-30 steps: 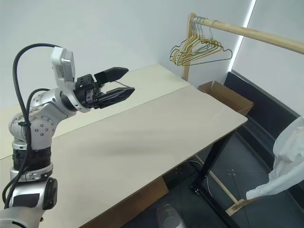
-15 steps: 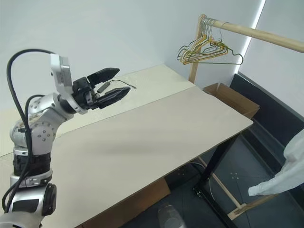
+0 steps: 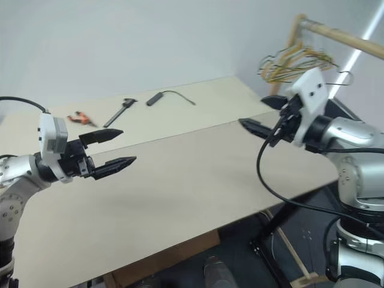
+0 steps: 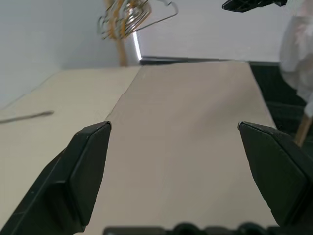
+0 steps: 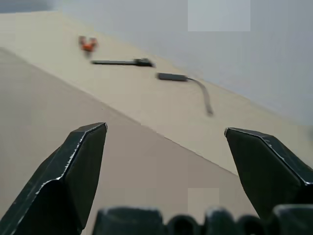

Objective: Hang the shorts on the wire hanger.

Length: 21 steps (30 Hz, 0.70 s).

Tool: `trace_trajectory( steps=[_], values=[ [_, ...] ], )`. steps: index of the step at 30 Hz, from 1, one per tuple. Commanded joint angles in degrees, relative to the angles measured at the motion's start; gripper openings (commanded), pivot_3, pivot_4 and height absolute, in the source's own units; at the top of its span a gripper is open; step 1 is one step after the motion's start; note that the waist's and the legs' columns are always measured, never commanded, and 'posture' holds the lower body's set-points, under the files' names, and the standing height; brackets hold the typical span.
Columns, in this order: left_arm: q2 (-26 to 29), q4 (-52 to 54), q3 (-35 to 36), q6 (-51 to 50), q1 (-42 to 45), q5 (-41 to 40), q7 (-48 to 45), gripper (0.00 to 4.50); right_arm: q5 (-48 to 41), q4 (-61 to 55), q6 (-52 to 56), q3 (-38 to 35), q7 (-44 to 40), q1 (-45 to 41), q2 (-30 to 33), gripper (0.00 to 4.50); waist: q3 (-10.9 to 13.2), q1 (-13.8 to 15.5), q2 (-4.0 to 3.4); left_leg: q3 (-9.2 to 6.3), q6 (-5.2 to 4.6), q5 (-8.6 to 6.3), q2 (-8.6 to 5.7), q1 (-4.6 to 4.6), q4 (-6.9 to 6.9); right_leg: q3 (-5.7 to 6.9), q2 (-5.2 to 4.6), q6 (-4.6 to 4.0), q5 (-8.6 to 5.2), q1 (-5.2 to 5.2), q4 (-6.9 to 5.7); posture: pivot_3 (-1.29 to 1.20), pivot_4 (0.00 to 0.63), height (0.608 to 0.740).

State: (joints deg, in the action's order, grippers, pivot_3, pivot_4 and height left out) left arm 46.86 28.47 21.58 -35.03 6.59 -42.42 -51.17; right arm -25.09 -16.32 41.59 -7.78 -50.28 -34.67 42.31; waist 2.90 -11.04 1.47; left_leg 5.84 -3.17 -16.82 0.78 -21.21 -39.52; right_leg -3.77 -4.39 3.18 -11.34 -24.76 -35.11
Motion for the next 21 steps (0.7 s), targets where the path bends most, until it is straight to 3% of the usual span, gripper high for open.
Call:
trace_trajectory(
  steps=[1, 6, 10, 21],
  values=[
    [0.5, 6.3, 4.6, -1.2, -3.9, -2.1, 2.5, 4.50, 3.9, 1.1, -9.4, 7.1, -4.0, -0.3, -0.4, 4.47, 0.0, 2.6, 0.00, 0.02, 0.01, -0.02, 0.00, -0.12, 0.00, 0.01, 0.00, -0.03, -0.02, -0.12, 0.01, 0.04, 0.000, 0.740],
    [-0.2, 12.3, 7.5, -1.6, -11.7, -1.9, 5.0, 4.50, 5.0, 5.0, -16.0, 10.3, -7.4, -0.4, -1.3, 4.47, 0.0, 8.9, -0.01, 0.15, 0.40, 0.20, -0.03, -0.78, -0.07, 0.23, -0.05, -0.05, -0.03, -0.53, 0.15, 0.10, 0.000, 0.740],
    [-0.8, 14.2, 8.6, -1.4, -14.6, -2.4, 7.1, 4.50, 5.0, 7.3, -17.9, 10.9, -8.8, -1.1, -1.5, 4.47, 0.0, 11.7, 0.01, 0.19, 0.38, 0.17, -0.02, -0.79, -0.22, 0.30, -0.07, -0.10, 0.00, -0.46, 0.19, 0.11, 0.000, 0.740],
    [-0.4, 15.6, 8.7, -1.8, -15.2, -4.5, 10.0, 4.50, 5.5, 4.4, -19.0, 11.0, -9.6, 3.4, -0.5, 4.47, -0.1, 12.6, 0.10, 0.33, 0.36, 0.53, 0.14, -0.52, -0.24, 0.75, 0.15, -0.71, 0.35, -0.23, 0.02, 0.12, 0.000, 0.740]
  ],
)
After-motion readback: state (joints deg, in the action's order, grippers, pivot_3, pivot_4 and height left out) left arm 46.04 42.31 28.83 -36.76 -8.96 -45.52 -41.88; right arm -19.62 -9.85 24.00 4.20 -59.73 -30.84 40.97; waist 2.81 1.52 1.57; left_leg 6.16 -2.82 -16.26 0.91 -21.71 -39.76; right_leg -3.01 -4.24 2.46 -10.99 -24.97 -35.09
